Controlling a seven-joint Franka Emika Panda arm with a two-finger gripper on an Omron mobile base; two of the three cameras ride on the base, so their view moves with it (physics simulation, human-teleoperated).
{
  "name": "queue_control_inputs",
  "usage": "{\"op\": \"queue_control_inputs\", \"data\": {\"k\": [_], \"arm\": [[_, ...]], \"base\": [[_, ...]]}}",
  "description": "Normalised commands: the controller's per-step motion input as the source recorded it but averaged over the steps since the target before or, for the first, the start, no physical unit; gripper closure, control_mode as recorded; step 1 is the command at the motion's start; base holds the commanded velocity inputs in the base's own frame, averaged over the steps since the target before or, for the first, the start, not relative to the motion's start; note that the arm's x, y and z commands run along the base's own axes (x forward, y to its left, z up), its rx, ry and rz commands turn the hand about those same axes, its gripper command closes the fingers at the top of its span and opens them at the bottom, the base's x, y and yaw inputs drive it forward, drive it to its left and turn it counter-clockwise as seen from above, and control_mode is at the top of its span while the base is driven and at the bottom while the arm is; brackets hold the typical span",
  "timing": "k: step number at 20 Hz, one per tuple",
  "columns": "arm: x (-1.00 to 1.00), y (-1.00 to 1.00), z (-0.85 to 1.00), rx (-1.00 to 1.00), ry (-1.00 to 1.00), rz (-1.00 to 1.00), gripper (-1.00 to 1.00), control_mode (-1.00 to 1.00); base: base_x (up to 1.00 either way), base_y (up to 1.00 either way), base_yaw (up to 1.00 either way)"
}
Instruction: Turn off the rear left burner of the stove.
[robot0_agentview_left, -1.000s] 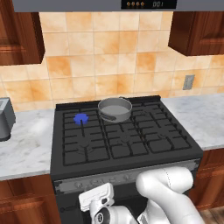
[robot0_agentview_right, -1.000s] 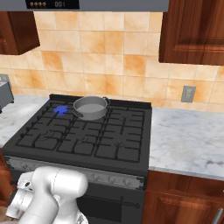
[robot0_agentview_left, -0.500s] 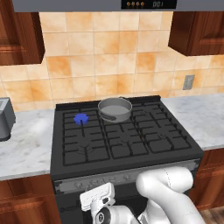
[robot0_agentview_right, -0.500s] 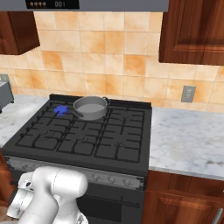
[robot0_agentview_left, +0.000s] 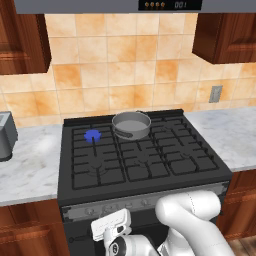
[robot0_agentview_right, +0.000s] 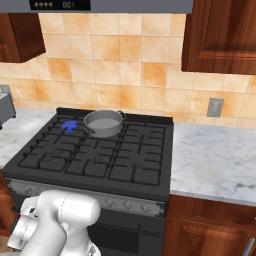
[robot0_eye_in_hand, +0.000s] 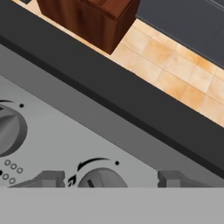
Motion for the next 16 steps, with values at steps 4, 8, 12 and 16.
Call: {"op": "queue_control_inputs", "data": {"k": [4, 8, 12, 16], "arm": [[0.00, 0.01, -0.05, 0.03, 0.00, 0.00, 1.00, -1.00], [0.00, 0.00, -0.06, 0.05, 0.00, 0.00, 1.00, -1.00], [0.00, 0.00, -0.06, 0.07, 0.00, 0.00, 1.00, -1.00], [0.00, 0.00, -0.06, 0.13, 0.00, 0.00, 1.00, -1.00]], "base": [[0.00, 0.00, 0.00], [0.00, 0.00, 0.00], [0.00, 0.00, 0.00], [0.00, 0.00, 0.00]]}}
